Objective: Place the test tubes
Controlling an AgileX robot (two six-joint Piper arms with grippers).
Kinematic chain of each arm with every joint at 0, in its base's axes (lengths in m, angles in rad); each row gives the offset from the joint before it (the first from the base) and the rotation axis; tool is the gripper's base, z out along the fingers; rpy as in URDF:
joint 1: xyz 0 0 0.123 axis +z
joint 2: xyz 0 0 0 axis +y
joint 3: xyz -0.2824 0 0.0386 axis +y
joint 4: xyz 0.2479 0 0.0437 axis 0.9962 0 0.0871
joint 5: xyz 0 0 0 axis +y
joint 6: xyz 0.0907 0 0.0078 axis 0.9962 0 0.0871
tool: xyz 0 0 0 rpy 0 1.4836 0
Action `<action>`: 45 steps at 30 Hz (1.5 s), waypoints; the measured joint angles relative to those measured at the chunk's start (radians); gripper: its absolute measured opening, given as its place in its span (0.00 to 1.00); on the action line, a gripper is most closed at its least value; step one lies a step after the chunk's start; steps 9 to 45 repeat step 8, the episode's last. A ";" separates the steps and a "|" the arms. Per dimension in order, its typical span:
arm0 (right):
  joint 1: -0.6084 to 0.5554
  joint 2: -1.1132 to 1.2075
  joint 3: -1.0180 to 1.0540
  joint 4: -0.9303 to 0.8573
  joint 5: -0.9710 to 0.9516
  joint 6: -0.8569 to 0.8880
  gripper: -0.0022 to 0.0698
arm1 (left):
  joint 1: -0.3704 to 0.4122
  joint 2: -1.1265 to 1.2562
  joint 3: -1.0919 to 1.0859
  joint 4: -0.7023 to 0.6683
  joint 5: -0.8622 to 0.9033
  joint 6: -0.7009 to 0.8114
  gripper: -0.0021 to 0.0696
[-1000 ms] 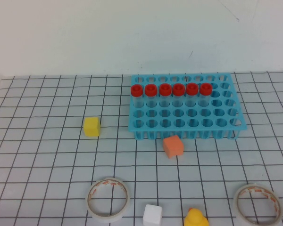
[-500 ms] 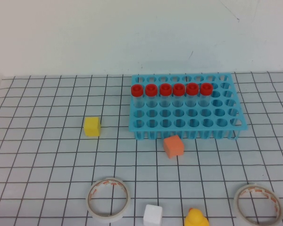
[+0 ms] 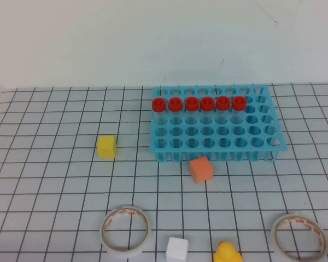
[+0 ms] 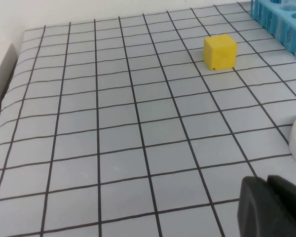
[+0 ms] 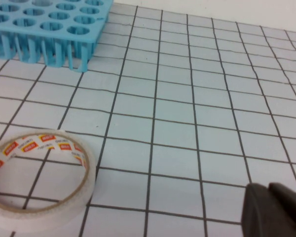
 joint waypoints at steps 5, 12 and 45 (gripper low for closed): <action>-0.006 0.000 0.000 -0.006 -0.002 0.009 0.03 | 0.000 0.000 0.000 0.000 0.000 0.000 0.03; -0.006 0.000 0.000 -0.010 -0.002 0.011 0.03 | 0.000 0.000 0.000 0.000 0.000 0.000 0.03; -0.006 0.000 0.000 -0.010 -0.002 0.011 0.03 | 0.000 0.000 0.000 0.000 0.000 0.000 0.03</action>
